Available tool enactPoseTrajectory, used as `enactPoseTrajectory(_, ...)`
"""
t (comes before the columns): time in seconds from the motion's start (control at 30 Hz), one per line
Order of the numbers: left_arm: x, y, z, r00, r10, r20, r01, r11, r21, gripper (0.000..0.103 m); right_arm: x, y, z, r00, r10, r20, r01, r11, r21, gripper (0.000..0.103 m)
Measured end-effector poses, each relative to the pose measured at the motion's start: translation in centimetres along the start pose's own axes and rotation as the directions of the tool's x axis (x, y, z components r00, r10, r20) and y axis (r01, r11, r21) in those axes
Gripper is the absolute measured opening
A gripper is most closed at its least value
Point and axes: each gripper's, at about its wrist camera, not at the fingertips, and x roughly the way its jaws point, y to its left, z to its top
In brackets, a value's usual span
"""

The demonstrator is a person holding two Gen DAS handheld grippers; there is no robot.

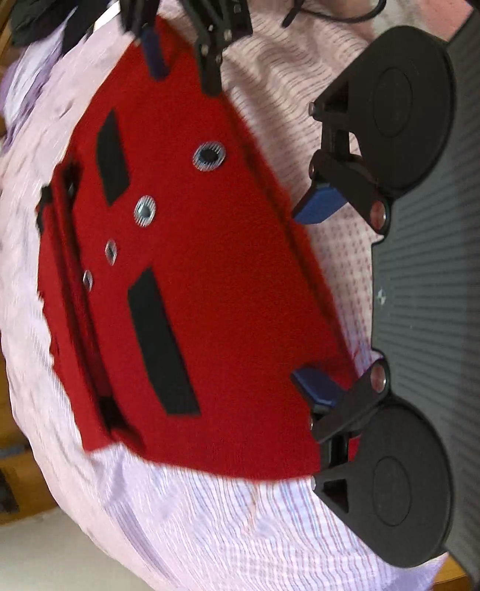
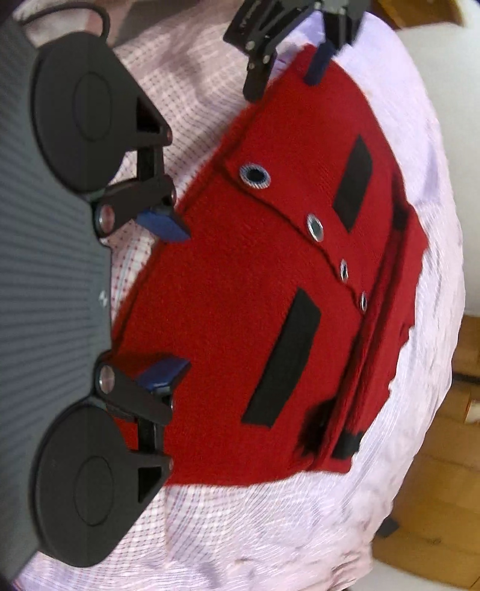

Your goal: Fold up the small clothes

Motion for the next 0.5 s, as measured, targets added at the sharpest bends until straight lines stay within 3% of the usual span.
enactPoseTrajectory(0.27, 2.6, -2.4, 0.1, 0.996, 0.08, -0.027, -0.077, 0.992, 0.097, 0.09, 0.8, 2.8, -0.2, 1.0, -0.003, -0.013, 0.001, 0.987, -0.16, 0.071)
enactPoseTrajectory(0.5, 2.5, -2.6, 0.3, 0.992, 0.122, 0.015, -0.123, 0.99, 0.074, 0.09, 1.2, 3.5, -0.2, 0.999, -0.038, -0.015, 0.034, 0.979, -0.201, 0.071)
